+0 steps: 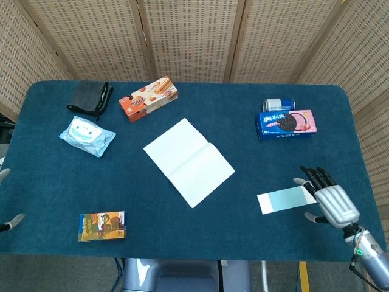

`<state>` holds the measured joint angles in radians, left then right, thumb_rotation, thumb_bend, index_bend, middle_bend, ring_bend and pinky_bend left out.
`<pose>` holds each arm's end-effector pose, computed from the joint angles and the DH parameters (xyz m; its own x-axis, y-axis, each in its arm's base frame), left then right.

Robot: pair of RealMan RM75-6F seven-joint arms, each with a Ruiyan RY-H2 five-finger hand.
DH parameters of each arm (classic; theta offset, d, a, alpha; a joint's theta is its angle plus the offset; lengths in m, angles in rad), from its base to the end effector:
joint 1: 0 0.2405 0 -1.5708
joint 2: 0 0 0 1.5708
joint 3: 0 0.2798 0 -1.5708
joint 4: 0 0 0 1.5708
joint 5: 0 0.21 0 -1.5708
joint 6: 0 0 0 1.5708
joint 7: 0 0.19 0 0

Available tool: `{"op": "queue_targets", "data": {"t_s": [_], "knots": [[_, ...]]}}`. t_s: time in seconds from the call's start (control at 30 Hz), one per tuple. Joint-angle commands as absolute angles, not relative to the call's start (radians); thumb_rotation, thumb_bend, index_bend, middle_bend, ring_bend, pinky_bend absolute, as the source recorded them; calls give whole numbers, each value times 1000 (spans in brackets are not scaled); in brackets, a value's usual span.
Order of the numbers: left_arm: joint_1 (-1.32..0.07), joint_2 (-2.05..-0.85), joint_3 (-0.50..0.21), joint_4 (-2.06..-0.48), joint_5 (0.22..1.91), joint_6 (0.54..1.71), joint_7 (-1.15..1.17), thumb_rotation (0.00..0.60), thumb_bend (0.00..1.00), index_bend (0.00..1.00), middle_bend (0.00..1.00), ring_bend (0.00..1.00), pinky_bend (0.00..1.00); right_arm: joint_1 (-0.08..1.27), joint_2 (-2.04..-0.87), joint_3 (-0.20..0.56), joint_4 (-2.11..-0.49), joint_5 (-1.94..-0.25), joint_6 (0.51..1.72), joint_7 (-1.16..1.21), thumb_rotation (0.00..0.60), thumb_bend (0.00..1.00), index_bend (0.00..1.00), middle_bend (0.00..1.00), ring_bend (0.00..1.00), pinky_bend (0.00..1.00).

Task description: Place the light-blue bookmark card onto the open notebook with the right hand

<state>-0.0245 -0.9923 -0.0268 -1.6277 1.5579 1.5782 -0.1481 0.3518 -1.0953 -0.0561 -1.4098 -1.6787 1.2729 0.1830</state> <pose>-0.3326 0.2037 0.2182 0.3636 -0.0444 0.9305 0.9310 -0.0166 -0.3646 -0.3142 -0.2915 0.1346 0.5272 -0.1893 0.8284 -0.8228 -0.3573 0.4420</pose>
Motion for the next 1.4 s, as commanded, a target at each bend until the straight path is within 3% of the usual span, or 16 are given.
{"op": "queue_targets", "data": {"t_s": [0.03,0.47,1.4], "knots": [[-27,-992,-27,-1633,1555,1573,-140,600,0,0,0,0,0,393,-1124,-56,-1357,-1705,1221,179,600,0,189,0,0,0],[-33,-995,-24,-1639,1551,1557,-118,600,0,0,0,0,0,426,-1214,-48,-1367,-1608,1070,19,600,0,189,0,0,0],[-44,-995,-23,-1643,1536,1527,-104,600,0,0,0,0,0,488,-1309,-22,-1325,-1488,928,-179,600,28,189,0,0,0]]}}
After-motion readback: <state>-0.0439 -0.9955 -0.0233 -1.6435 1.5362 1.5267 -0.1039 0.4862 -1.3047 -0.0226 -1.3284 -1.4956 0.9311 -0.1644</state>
